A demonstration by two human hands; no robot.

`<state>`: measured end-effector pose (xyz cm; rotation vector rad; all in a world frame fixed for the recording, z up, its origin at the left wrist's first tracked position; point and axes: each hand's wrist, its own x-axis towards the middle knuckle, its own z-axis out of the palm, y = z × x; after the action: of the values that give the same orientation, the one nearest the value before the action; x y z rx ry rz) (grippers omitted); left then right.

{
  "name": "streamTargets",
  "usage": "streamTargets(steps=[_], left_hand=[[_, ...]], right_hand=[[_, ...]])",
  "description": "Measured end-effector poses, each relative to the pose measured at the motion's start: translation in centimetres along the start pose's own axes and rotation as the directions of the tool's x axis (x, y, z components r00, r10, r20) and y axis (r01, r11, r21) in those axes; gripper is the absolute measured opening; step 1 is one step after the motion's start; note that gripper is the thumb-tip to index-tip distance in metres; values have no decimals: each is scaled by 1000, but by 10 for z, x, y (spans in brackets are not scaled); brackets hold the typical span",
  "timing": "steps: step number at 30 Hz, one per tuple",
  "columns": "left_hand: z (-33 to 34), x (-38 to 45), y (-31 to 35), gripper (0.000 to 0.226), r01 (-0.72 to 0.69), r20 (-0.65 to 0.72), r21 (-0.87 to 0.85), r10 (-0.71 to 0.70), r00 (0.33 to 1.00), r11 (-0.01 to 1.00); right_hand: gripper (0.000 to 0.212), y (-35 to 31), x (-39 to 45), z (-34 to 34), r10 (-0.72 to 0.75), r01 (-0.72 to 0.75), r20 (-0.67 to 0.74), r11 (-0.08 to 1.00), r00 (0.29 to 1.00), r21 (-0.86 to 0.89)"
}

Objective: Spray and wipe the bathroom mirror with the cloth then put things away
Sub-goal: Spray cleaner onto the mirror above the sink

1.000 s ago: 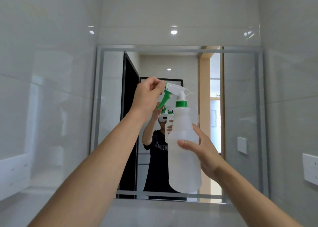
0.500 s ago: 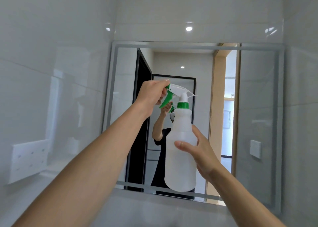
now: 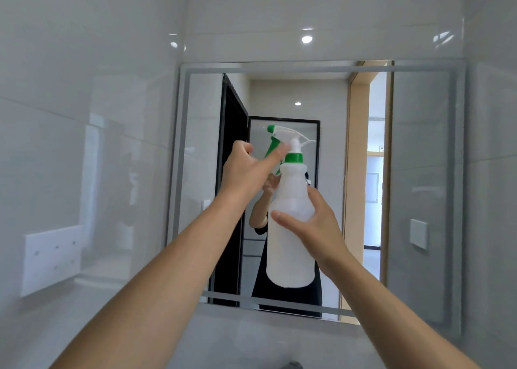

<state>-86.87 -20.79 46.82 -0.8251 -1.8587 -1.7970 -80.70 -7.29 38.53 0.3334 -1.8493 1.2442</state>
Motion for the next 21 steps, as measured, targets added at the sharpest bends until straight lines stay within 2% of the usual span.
streamTargets(steps=[2,3,6,11,13,16,19,21], left_hand=[[13,-14,-10,112,12,76,2,-12,997,1000],[20,-15,-14,116,8,97,4,-8,995,1000],[31,-5,-20,111,-16,83,20,14,996,1000],[18,15,-11,103,33,109,-108,-21,994,994],[9,21,-7,96,9,106,-173,9,994,985],[-6,29,-2,77,-9,123,-279,45,991,960],[-18,31,0,45,8,100,-308,24,995,951],[-21,31,-1,36,39,87,-291,-14,996,956]], right_hand=[[54,0,9,7,-34,30,-67,998,997,-58],[57,0,13,11,-51,44,-82,995,995,-86],[62,-1,20,24,-51,34,-117,990,992,-137],[63,-9,37,33,-45,19,-128,981,991,-193],[75,-14,46,31,-42,25,-91,983,995,-182],[91,-16,54,25,-15,18,65,998,998,-53],[80,-11,54,28,17,-12,163,999,986,-35],[68,-6,53,39,23,-12,166,998,986,-68]])
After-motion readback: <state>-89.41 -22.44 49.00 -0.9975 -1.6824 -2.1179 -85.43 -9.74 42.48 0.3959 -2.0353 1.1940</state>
